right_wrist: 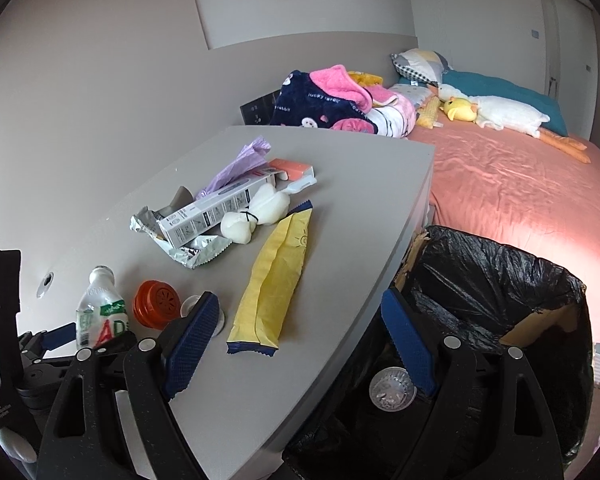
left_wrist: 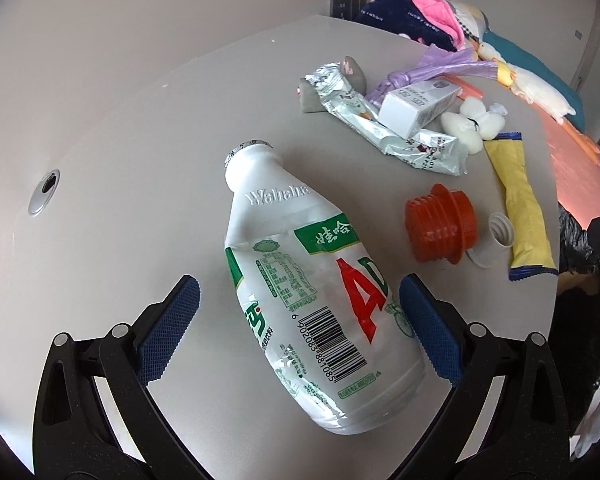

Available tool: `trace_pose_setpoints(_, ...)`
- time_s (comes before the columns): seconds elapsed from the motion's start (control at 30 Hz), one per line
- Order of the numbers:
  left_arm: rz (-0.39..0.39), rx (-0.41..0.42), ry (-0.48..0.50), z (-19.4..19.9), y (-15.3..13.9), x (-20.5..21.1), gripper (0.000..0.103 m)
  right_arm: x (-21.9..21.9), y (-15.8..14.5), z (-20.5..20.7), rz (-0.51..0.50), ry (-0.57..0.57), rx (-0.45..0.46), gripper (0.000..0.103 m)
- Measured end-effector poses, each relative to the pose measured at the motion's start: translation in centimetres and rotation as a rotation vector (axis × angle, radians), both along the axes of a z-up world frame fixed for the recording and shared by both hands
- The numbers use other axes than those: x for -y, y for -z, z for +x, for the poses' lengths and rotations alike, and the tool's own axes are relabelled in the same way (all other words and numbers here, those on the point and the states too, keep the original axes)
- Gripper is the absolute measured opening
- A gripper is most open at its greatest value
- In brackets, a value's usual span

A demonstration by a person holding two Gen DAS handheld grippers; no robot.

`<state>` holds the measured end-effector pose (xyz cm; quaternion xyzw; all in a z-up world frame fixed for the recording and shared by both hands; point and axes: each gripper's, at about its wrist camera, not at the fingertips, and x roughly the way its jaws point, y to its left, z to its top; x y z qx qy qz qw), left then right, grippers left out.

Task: Collect trash
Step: 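Grasp the white AD bottle with the left tool while the right tool grasps the yellow wrapper, then carry the bottle and yellow wrapper over the bin and release both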

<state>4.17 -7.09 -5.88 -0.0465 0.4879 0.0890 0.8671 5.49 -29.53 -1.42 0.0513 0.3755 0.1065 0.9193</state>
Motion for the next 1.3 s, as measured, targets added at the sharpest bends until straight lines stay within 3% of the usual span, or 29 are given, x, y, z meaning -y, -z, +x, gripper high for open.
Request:
trace_pose_setpoints(0.17,-0.053,-0.007,-0.01,0.7,0.6,-1.5,0.096,-1.0,1.2,1.4,-0.017,0.002,-0.025,0.083)
trace_pose_setpoints(0.37,-0.015,0.008,-0.004,1.0,0.8,-1.9,0.095,-2.6,2.4,3.2,-0.042,-0.002,-0.052,0.083)
trace_pose_setpoints(0.43,0.004,0.02,-0.007,0.9,0.7,-2.0,0.085,-3.1,2.7,3.6,-0.056,-0.002,-0.06,0.083)
trace_pose_setpoints(0.5,0.001,0.034,-0.014,0.8,0.5,-2.4,0.082,-3.5,3.1,4.0,-0.074,-0.005,-0.067,0.082)
trace_pose_setpoints(0.63,-0.014,0.055,-0.018,0.7,0.5,-3.2,0.081,-4.1,3.8,4.7,-0.103,-0.006,-0.092,0.069)
trace_pose_setpoints(0.73,-0.072,0.096,-0.02,0.5,0.2,-4.1,0.081,-4.5,3.9,4.8,-0.137,-0.004,-0.08,0.051)
trace_pose_setpoints(0.77,-0.086,0.114,-0.019,0.0,0.1,-4.5,0.081,-4.6,3.9,4.8,-0.141,-0.005,-0.076,0.038)
trace_pose_setpoints(0.87,-0.091,0.14,-0.016,-0.3,-0.2,-4.8,0.081,-4.2,3.8,4.7,-0.113,-0.004,-0.072,0.025)
trace_pose_setpoints(1.3,-0.105,0.214,0.005,-1.3,-3.5,-4.6,0.081,-2.0,2.2,3.4,-0.017,0.026,-0.056,0.024)
